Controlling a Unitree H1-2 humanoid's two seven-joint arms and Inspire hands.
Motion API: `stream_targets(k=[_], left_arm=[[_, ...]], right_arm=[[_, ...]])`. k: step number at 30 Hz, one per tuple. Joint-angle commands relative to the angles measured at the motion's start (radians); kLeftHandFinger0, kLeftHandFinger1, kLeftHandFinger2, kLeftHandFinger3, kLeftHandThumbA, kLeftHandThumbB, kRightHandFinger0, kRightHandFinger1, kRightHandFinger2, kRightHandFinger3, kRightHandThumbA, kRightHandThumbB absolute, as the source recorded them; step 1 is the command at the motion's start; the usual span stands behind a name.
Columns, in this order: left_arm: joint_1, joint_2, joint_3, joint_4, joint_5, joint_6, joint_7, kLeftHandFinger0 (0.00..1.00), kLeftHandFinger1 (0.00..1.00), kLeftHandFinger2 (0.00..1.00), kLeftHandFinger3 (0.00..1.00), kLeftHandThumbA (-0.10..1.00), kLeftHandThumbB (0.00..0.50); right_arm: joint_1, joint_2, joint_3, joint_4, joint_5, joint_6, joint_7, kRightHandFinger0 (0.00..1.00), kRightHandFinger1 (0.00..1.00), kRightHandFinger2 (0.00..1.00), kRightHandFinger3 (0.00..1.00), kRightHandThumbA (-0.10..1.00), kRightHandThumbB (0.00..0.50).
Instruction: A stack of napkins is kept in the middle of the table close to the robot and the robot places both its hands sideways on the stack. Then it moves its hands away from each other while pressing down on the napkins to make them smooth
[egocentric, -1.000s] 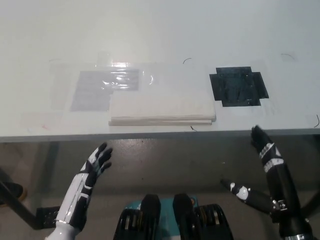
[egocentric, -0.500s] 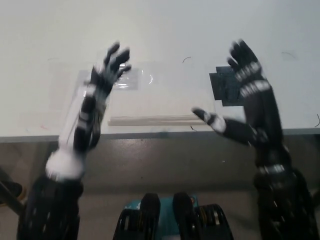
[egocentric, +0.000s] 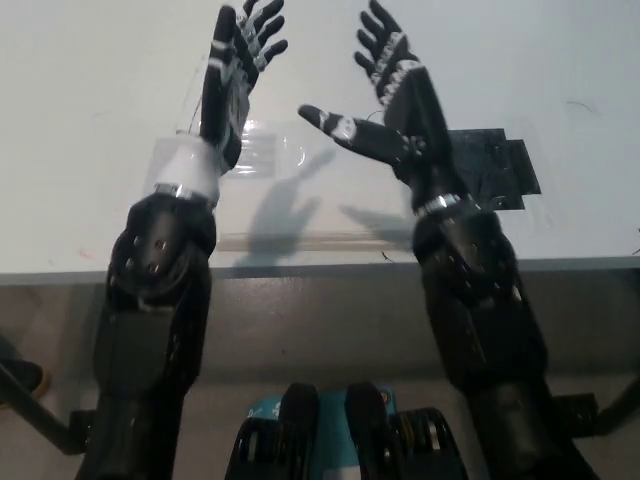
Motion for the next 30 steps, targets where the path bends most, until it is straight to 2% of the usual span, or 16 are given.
stream_targets(k=[1, 6, 9, 10, 11, 14, 18, 20, 21, 23, 25, 26, 30], left_arm=[[-0.104, -0.021, 0.033, 0.100, -0.058, -0.024, 0.012, 1.00, 1.00, 1.00, 1.00, 1.00, 0.268], [-0.142, -0.028, 0.040, 0.218, -0.055, -0.054, 0.001, 1.00, 1.00, 1.00, 1.00, 1.00, 0.273], [-0.136, -0.031, 0.033, 0.244, -0.051, -0.054, -0.007, 1.00, 1.00, 1.00, 1.00, 1.00, 0.274], [-0.134, -0.031, 0.032, 0.247, -0.051, -0.056, -0.007, 1.00, 1.00, 1.00, 1.00, 1.00, 0.270], [-0.131, -0.033, 0.031, 0.258, -0.051, -0.066, -0.010, 1.00, 1.00, 1.00, 1.00, 1.00, 0.284], [-0.118, -0.040, 0.025, 0.291, -0.038, -0.081, -0.001, 1.00, 1.00, 1.00, 1.00, 1.00, 0.303], [-0.114, -0.050, 0.020, 0.345, -0.043, -0.127, -0.016, 1.00, 1.00, 1.00, 1.00, 1.00, 0.299], [-0.110, -0.051, 0.019, 0.353, -0.042, -0.131, -0.017, 1.00, 1.00, 1.00, 1.00, 1.00, 0.301], [-0.097, -0.052, 0.013, 0.367, -0.038, -0.135, -0.022, 1.00, 1.00, 1.00, 1.00, 1.00, 0.316], [-0.084, -0.054, 0.008, 0.381, -0.033, -0.148, -0.022, 1.00, 1.00, 1.00, 1.00, 1.00, 0.309], [-0.071, -0.057, 0.006, 0.390, -0.033, -0.156, -0.021, 1.00, 1.00, 1.00, 1.00, 1.00, 0.302], [-0.062, -0.057, -0.002, 0.398, -0.023, -0.162, -0.018, 1.00, 1.00, 1.00, 1.00, 1.00, 0.292], [-0.036, -0.063, -0.008, 0.424, -0.022, -0.176, -0.011, 1.00, 1.00, 1.00, 1.00, 1.00, 0.289]], right_arm=[[-0.130, 0.024, -0.045, 0.162, 0.063, -0.105, 0.003, 1.00, 1.00, 1.00, 1.00, 1.00, 0.180], [-0.199, 0.027, -0.089, 0.349, 0.073, -0.182, -0.005, 1.00, 1.00, 1.00, 1.00, 1.00, 0.202], [-0.218, 0.029, -0.105, 0.419, 0.073, -0.218, 0.000, 1.00, 1.00, 1.00, 1.00, 1.00, 0.186], [-0.221, 0.028, -0.106, 0.432, 0.070, -0.228, 0.002, 1.00, 1.00, 1.00, 1.00, 1.00, 0.166], [-0.226, 0.025, -0.103, 0.456, 0.062, -0.243, 0.003, 1.00, 1.00, 1.00, 1.00, 1.00, 0.185], [-0.224, 0.032, -0.119, 0.506, 0.081, -0.267, 0.013, 1.00, 1.00, 1.00, 1.00, 1.00, 0.187], [-0.218, 0.030, -0.132, 0.565, 0.095, -0.284, 0.028, 1.00, 1.00, 1.00, 1.00, 1.00, 0.235], [-0.219, 0.030, -0.135, 0.581, 0.096, -0.287, 0.029, 1.00, 1.00, 1.00, 1.00, 1.00, 0.228], [-0.209, 0.031, -0.140, 0.595, 0.100, -0.285, 0.032, 1.00, 1.00, 1.00, 1.00, 1.00, 0.202], [-0.200, 0.033, -0.148, 0.608, 0.108, -0.287, 0.045, 1.00, 1.00, 1.00, 1.00, 1.00, 0.187], [-0.194, 0.034, -0.155, 0.624, 0.113, -0.287, 0.051, 1.00, 1.00, 1.00, 1.00, 1.00, 0.194], [-0.189, 0.036, -0.160, 0.633, 0.117, -0.292, 0.053, 1.00, 1.00, 1.00, 1.00, 1.00, 0.178], [-0.175, 0.035, -0.164, 0.668, 0.120, -0.304, 0.056, 1.00, 1.00, 1.00, 1.00, 1.00, 0.170]])
